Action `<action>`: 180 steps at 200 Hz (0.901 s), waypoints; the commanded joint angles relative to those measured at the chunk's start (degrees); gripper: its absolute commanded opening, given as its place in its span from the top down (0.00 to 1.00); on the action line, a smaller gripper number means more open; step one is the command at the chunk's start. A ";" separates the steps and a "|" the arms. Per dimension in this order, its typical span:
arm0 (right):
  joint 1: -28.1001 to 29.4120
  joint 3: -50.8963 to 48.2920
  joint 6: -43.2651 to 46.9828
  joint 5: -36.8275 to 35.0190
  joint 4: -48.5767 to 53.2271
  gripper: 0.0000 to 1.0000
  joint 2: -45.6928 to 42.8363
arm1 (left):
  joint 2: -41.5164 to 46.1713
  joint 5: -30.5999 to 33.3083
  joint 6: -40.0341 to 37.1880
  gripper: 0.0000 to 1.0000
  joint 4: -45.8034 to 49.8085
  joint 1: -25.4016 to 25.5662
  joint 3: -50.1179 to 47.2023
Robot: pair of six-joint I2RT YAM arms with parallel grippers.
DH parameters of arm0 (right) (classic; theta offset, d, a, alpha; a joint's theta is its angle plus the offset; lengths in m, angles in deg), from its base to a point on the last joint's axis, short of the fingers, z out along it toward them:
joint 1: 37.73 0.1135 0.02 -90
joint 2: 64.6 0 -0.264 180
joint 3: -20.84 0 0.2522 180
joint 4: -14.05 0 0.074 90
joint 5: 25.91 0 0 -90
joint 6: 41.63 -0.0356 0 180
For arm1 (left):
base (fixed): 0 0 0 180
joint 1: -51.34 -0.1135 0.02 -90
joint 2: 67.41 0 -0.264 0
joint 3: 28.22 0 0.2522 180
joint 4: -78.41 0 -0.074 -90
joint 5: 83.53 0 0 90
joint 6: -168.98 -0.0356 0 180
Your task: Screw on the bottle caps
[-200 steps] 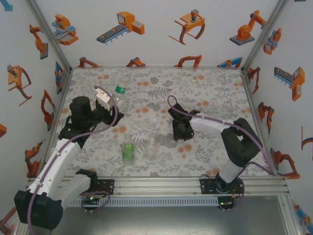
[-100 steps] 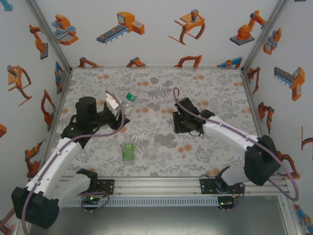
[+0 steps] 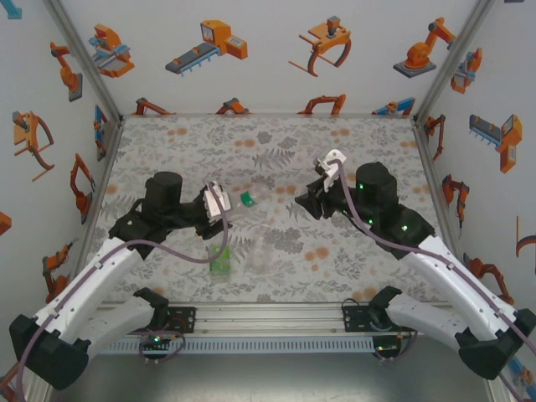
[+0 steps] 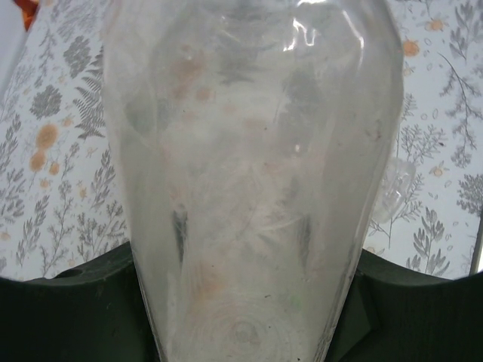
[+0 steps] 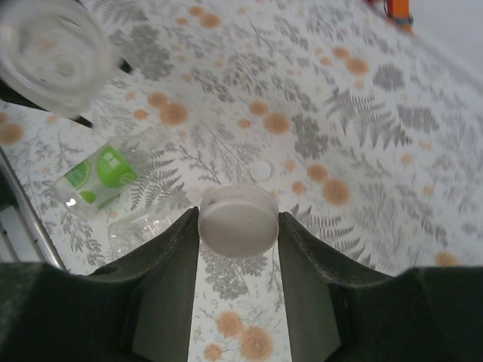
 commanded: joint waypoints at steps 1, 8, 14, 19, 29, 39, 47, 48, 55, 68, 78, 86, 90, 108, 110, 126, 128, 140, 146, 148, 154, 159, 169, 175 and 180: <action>0.24 1.68 9.58 11.14 -1.01 0.83 -0.63 | -0.23 4.55 -7.91 1.00 3.52 3.74 -0.23; 0.17 1.83 10.38 12.89 -0.87 0.83 -0.56 | -0.57 4.83 -8.04 1.00 3.52 4.14 -0.26; 0.29 1.68 11.20 14.27 -0.89 0.83 -0.57 | -0.82 4.59 -8.12 1.00 3.54 4.27 -0.28; 0.40 1.49 11.89 15.75 -1.16 0.83 -0.62 | -1.13 4.26 -8.21 1.00 3.54 4.37 -0.27; 0.68 0.66 13.15 18.61 -1.99 0.84 -0.66 | -1.54 3.87 -8.50 1.00 3.55 4.67 -0.39; 0.92 -0.28 14.01 21.31 -3.46 0.84 -0.71 | -2.12 3.53 -9.23 1.00 3.49 4.81 -0.79; 1.09 -0.97 14.38 22.65 -4.40 0.84 -0.69 | -2.47 3.25 -10.09 1.00 3.51 4.86 -1.35; 1.11 -1.06 14.38 22.76 -4.48 0.84 -0.62 | -2.53 3.24 -10.21 1.00 3.57 4.89 -1.40; 1.16 -1.49 14.43 23.49 -5.04 0.84 -0.35 | -2.84 3.24 -10.68 1.00 3.56 5.08 -1.85; 1.25 -1.48 14.77 24.64 -4.58 0.84 0.44 | -3.04 3.00 -10.97 1.00 3.29 5.26 -2.42; 1.46 -1.10 15.16 25.48 -3.75 0.84 1.18 | -2.97 2.65 -11.03 1.00 3.10 5.29 -2.68; 1.72 -1.11 15.18 25.88 -3.68 0.84 1.61 | -2.86 2.24 -10.85 1.00 2.95 5.35 -2.81; 1.86 -1.07 15.18 26.10 -3.68 0.84 1.82 | -2.70 2.08 -10.74 1.00 2.70 5.33 -2.93; 2.54 -1.38 15.18 25.78 -4.11 0.84 2.68 | -2.24 1.51 -10.10 1.00 1.58 5.34 -3.33; 2.64 -1.34 15.18 25.71 -4.12 0.84 2.83 | -2.11 1.44 -10.03 1.00 1.53 5.30 -3.37; 3.31 -1.44 15.18 25.86 -4.40 0.85 3.47 | -1.84 0.87 -9.78 1.00 1.02 5.39 -3.58; 3.38 -1.42 15.18 25.87 -4.45 0.85 3.56 | -1.86 0.87 -9.70 1.00 1.00 5.43 -3.63; 4.02 -1.42 15.13 25.49 -4.78 0.85 4.00 | -1.85 0.65 -9.60 1.00 0.99 5.44 -3.65; 4.48 -1.50 15.18 25.02 -4.83 0.85 4.26 | -1.84 0.65 -9.52 1.00 0.99 5.44 -3.65; 4.64 -1.48 15.18 24.89 -4.89 0.85 4.28 | -1.84 0.63 -9.51 1.00 0.94 5.46 -3.65; 4.92 -1.49 15.18 24.59 -4.92 0.85 4.33 | -1.85 0.60 -9.47 1.00 0.99 5.43 -3.73; 5.14 -1.51 15.18 24.51 -5.00 0.85 4.53 | -1.83 0.52 -9.40 1.00 0.99 5.44 -3.73; 5.48 -1.74 15.18 23.89 -5.33 0.86 4.64 | -1.70 0.10 -9.43 1.00 0.99 5.44 -3.73; 5.63 -1.91 15.18 23.11 -5.51 0.86 4.64 | -1.57 -0.24 -9.53 1.00 1.01 5.44 -3.77; 5.81 -2.10 15.18 22.42 -5.68 0.86 4.64 | -1.55 -0.51 -9.60 1.00 1.03 5.44 -3.78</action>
